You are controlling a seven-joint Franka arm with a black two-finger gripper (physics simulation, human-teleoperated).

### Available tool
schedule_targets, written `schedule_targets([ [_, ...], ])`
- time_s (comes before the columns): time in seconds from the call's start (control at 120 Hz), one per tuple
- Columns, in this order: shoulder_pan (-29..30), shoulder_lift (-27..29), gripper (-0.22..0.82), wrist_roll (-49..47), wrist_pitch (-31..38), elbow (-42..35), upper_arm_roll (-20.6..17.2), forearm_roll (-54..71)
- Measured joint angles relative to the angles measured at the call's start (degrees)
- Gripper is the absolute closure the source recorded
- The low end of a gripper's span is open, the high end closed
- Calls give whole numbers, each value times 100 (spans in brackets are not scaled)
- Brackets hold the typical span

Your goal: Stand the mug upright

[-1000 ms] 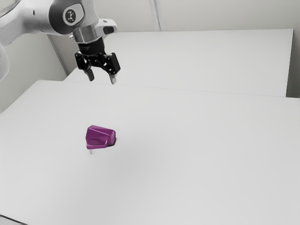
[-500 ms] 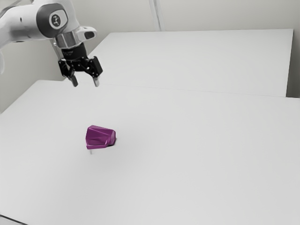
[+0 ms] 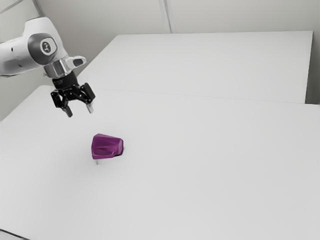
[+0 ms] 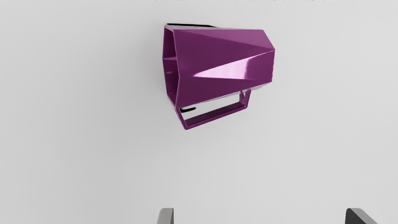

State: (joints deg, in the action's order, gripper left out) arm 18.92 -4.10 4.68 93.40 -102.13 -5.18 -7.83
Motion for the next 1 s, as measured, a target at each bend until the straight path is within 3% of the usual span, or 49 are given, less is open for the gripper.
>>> schedule_targets([
  [0.517, 446, -264, 0, 861, 1444, -901, 0, -612],
  [1.0, 850, -506, 0, 1692, 1910, -1478, 0, -1801],
])
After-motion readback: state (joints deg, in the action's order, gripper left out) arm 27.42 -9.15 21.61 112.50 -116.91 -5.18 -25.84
